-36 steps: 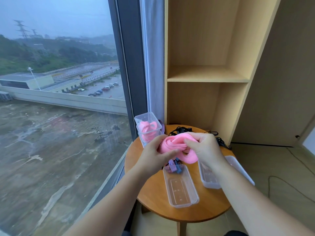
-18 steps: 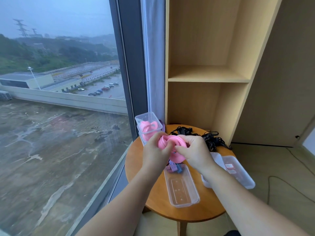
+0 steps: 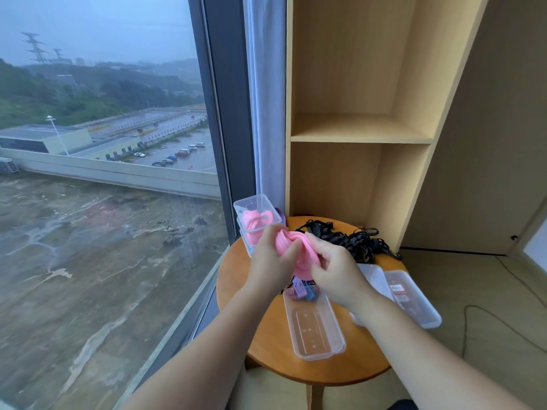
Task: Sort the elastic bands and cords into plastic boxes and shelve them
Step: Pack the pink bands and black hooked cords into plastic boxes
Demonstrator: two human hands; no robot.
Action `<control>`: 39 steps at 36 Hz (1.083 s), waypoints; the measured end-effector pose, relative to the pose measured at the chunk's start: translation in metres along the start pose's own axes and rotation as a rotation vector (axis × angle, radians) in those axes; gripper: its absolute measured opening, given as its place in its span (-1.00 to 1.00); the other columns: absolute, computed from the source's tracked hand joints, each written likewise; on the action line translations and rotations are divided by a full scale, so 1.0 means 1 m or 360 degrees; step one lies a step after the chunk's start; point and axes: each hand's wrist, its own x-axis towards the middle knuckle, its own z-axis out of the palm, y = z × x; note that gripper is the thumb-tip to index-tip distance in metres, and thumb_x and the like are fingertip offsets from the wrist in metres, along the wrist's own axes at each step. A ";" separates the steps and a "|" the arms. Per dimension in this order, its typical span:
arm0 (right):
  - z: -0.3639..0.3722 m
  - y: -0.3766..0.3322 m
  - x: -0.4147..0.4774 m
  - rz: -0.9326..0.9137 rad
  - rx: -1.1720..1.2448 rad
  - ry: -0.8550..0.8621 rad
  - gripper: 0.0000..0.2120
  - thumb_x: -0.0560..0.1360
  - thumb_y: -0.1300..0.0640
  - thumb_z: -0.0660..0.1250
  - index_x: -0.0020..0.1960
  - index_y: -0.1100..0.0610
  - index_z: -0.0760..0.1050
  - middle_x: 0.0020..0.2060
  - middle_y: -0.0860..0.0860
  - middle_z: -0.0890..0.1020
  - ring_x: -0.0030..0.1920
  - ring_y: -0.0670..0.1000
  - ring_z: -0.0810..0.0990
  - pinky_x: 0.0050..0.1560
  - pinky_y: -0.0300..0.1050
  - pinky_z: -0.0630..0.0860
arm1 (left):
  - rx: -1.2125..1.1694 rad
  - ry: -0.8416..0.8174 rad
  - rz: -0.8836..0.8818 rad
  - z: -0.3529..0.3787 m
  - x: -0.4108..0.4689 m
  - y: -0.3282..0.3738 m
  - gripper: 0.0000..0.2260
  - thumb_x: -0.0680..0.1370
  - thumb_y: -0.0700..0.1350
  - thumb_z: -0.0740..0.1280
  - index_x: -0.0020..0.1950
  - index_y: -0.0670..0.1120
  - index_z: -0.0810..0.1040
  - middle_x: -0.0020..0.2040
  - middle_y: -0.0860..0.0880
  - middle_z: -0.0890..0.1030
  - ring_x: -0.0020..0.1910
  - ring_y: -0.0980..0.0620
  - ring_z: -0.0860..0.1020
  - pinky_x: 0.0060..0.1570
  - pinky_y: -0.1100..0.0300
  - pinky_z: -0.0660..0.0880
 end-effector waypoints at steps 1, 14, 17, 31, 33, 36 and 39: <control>0.001 0.001 0.000 0.0002 0.0055 -0.0055 -0.56 0.60 0.38 0.18 0.44 0.13 0.40 0.34 -0.04 0.52 0.35 -0.15 0.46 0.36 -0.14 0.42 | -0.0060 -0.0002 -0.0031 0.001 0.001 0.000 -0.88 0.53 -0.02 0.35 -0.03 0.18 0.45 -0.22 0.19 0.56 -0.25 0.42 0.51 -0.38 0.53 0.36; -0.004 0.021 -0.008 0.0093 0.0062 0.0114 -0.37 0.53 0.45 0.20 0.08 -0.32 0.58 0.03 -0.30 0.66 0.12 -0.30 0.57 0.07 -0.38 0.51 | -0.0753 -0.0533 -0.0417 0.002 -0.005 -0.048 -0.42 0.25 -0.06 0.38 0.29 -0.04 0.48 0.18 -0.25 0.55 0.11 -0.23 0.55 -0.01 -0.01 0.53; -0.005 0.031 -0.011 0.0240 0.0056 0.0106 -0.42 0.54 0.41 0.20 0.18 -0.27 0.57 -0.15 -0.41 0.59 -0.05 -0.49 0.52 -0.16 -0.54 0.46 | -0.0749 -0.0550 -0.0443 0.004 -0.011 -0.061 -0.40 0.30 0.00 0.45 0.33 -0.06 0.48 0.21 -0.20 0.57 0.20 -0.21 0.56 0.19 -0.17 0.53; -0.010 0.081 -0.026 0.0520 -0.0046 -0.0205 -0.59 0.44 0.36 0.38 0.11 -0.09 0.64 -0.06 -0.05 0.69 0.01 -0.02 0.61 -0.11 -0.20 0.57 | 0.0016 -0.0375 -0.0405 0.042 -0.039 -0.108 -0.43 0.32 0.04 0.60 0.24 0.00 0.47 0.06 0.07 0.60 -0.04 0.13 0.60 -0.19 0.34 0.53; -0.008 0.091 -0.026 0.0557 -0.0043 -0.0222 -0.61 0.46 0.36 0.37 0.13 -0.07 0.64 -0.02 -0.03 0.69 0.06 0.03 0.61 -0.04 -0.11 0.61 | 0.0103 -0.0372 -0.0411 0.052 -0.042 -0.113 -0.45 0.31 0.07 0.60 0.20 0.05 0.46 0.06 0.06 0.59 -0.05 0.11 0.59 -0.18 0.30 0.54; -0.005 0.103 -0.026 0.0573 -0.0070 -0.0236 -0.58 0.48 0.41 0.28 0.12 -0.04 0.65 0.02 0.01 0.68 0.10 0.09 0.61 0.09 0.07 0.61 | 0.0237 -0.0363 -0.0387 0.061 -0.046 -0.118 -0.37 0.30 0.06 0.59 0.29 0.01 0.44 0.03 0.09 0.56 0.00 0.07 0.58 -0.05 0.20 0.56; -0.003 0.119 -0.019 0.0593 -0.0155 -0.0256 -0.55 0.45 0.46 0.25 0.09 0.00 0.65 0.01 0.06 0.68 0.10 0.13 0.60 0.11 0.14 0.57 | 0.0306 -0.0369 -0.0396 0.069 -0.045 -0.125 -0.30 0.27 0.05 0.59 0.34 0.01 0.40 -0.03 0.14 0.55 -0.02 0.07 0.58 -0.04 0.18 0.55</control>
